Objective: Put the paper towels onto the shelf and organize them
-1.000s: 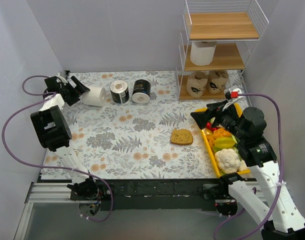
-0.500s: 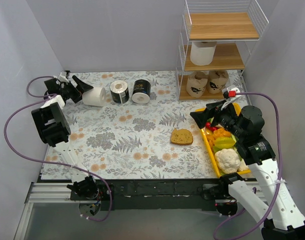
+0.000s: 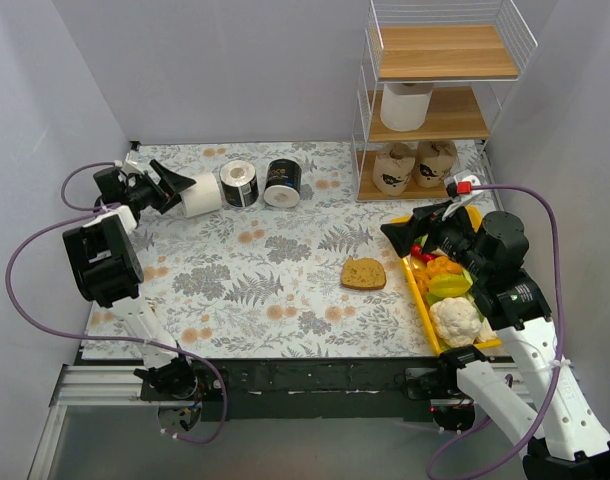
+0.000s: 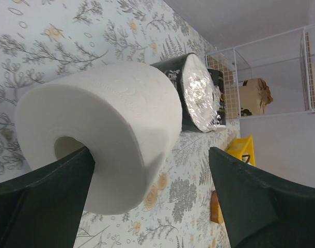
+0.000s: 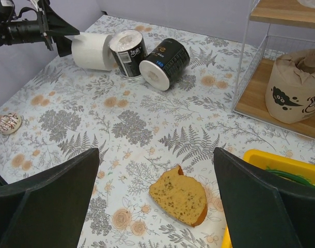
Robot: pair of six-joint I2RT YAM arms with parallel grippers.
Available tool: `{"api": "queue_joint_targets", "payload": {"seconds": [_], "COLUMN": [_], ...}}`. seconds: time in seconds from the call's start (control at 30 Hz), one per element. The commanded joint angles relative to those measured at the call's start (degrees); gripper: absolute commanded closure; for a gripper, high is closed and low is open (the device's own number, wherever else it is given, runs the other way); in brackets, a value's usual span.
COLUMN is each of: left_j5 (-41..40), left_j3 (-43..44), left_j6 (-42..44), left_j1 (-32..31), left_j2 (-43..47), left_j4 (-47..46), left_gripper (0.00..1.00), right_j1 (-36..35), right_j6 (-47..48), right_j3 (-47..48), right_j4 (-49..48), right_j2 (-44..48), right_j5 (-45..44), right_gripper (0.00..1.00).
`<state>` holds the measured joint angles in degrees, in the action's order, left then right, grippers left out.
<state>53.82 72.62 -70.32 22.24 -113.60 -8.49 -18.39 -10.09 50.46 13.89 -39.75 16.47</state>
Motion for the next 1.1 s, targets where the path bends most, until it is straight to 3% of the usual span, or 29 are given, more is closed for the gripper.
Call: {"api": "queue_joint_targets", "payload": {"seconds": [0.0, 0.13, 0.5, 0.6, 0.83, 1.07], "left_j5": [0.4, -1.0, -6.1, -6.4, -6.6, -11.2], "left_j3": [-7.5, -13.5, -18.1, -18.7, -19.9, -17.2], "left_j6": [-3.8, -7.8, -10.7, -11.8, -12.0, -10.3], "left_j1": [-1.2, -1.5, -2.3, -2.3, -2.4, -2.4], "left_j2": [8.6, 10.2, 10.2, 9.7, 11.0, 16.0], "left_j4": [-10.5, -16.4, -21.4, -23.1, -24.1, -15.6], "left_gripper": [0.10, 0.11, 0.12, 0.18, 0.39, 0.55], "right_j1": [0.0, 0.0, 0.0, 0.1, 0.0, 0.0], "right_j6": [0.7, 0.7, 0.3, 0.2, 0.1, 0.2], "right_j3": [2.4, 2.6, 3.2, 3.4, 3.4, 4.3], "right_j4": [1.0, 1.5, 1.3, 1.5, 1.5, 2.6], "right_j2": [0.5, 0.9, 2.0, 1.9, 1.3, 1.1], "right_j5": [-0.3, 0.1, 0.0, 0.1, 0.1, -0.1], "right_gripper": [0.01, 0.02, 0.01, 0.01, 0.01, 0.01]}}
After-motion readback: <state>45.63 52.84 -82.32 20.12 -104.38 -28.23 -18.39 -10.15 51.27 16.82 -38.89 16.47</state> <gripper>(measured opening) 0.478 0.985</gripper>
